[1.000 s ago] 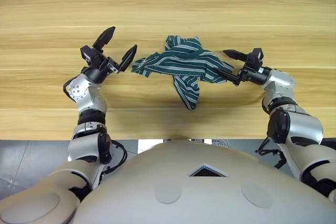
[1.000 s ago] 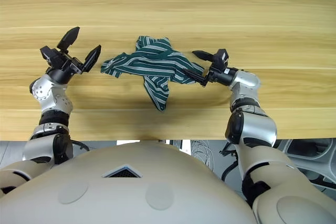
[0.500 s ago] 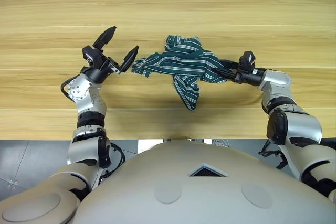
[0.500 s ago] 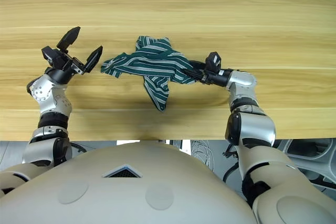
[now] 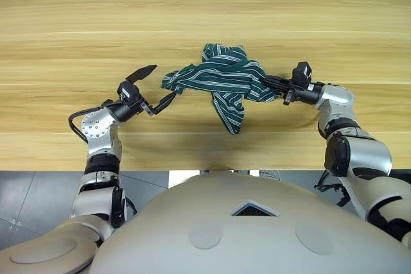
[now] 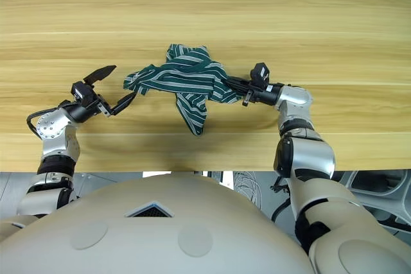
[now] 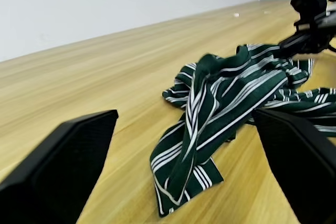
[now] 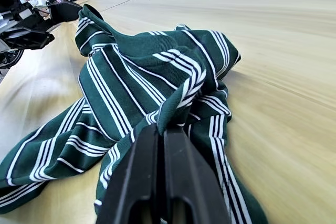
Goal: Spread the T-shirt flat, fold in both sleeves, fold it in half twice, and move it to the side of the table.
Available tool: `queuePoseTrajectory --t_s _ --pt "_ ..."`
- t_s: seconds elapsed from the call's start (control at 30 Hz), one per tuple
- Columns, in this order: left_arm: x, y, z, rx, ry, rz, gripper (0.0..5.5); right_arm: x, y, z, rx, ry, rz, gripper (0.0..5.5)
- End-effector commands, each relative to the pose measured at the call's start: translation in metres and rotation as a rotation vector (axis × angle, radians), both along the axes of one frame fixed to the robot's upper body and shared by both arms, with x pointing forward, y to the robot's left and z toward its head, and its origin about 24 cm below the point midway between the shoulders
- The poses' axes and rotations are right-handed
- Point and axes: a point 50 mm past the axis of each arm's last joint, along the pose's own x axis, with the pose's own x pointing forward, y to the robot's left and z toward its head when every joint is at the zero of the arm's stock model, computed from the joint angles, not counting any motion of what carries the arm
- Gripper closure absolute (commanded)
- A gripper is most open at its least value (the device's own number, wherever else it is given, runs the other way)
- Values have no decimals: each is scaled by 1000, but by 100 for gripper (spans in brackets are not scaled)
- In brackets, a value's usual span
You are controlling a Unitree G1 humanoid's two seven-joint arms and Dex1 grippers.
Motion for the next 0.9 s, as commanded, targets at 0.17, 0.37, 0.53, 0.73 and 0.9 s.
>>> queuePoseTrajectory --t_s 0.17,0.37,0.53,0.73,0.9 --pt "20 3 0 122 -34 102 168 6 4 5 -5 -39 18 550" --pt "22 2 -7 166 -8 121 261 7 5 7 -4 -57 27 550" --pt "17 -6 -12 175 10 65 342 8 6 8 -3 -68 35 550" --pt "14 -8 -15 184 34 33 427 9 7 8 -1 -72 39 550" --pt "18 -5 -12 198 7 62 507 11 7 13 -4 -115 55 550"
